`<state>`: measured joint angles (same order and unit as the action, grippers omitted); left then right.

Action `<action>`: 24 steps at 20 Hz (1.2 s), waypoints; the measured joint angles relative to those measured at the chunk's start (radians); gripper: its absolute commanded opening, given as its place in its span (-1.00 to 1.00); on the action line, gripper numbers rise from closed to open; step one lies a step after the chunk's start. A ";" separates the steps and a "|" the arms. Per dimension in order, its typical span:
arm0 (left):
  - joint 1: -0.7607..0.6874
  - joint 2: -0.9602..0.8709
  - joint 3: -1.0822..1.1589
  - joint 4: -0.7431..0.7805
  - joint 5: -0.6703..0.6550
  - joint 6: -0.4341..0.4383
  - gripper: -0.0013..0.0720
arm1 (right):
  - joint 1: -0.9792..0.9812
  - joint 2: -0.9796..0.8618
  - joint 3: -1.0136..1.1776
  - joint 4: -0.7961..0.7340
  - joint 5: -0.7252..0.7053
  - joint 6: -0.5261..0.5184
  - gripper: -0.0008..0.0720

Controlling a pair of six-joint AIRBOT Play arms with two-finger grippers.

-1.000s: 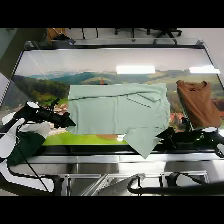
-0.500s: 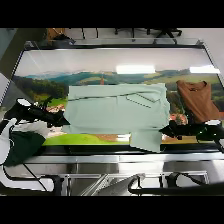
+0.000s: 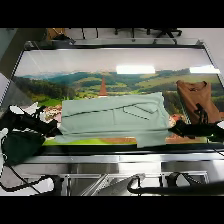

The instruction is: Fold the shirts.

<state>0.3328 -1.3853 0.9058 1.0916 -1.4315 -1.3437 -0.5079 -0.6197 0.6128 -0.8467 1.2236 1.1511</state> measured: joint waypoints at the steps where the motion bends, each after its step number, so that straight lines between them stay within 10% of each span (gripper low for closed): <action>1: -0.012 0.004 0.029 -0.008 0.009 -0.004 -0.92 | 0.006 -0.007 0.016 0.077 -0.039 -0.062 -0.94; 12: -0.153 -0.266 0.488 -0.034 0.152 -0.026 -0.91 | 0.212 -0.568 0.379 0.433 -0.381 -0.491 -0.92; 16: -0.167 -0.406 0.597 -0.037 0.132 -0.035 -0.90 | 0.230 -0.704 0.467 0.440 -0.426 -0.532 0.12; 17: -0.169 -0.431 0.621 -0.038 0.115 -0.037 -0.69 | 0.227 -0.716 0.481 0.433 -0.426 -0.538 0.15; 18: -0.170 -0.448 0.644 -0.042 0.100 -0.042 0.48 | 0.219 -0.722 0.492 0.420 -0.417 -0.539 0.54; 19: -0.171 -0.460 0.668 -0.043 0.084 -0.044 0.93 | 0.208 -0.724 0.500 0.400 -0.410 -0.538 0.83; 24: -0.172 -0.487 0.808 -0.045 0.011 -0.057 0.92 | 0.151 -0.740 0.518 0.345 -0.320 -0.469 0.83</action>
<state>0.1608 -1.8721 1.7134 1.0462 -1.4200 -1.4010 -0.3565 -1.3602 1.1305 -0.5018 0.9039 0.6819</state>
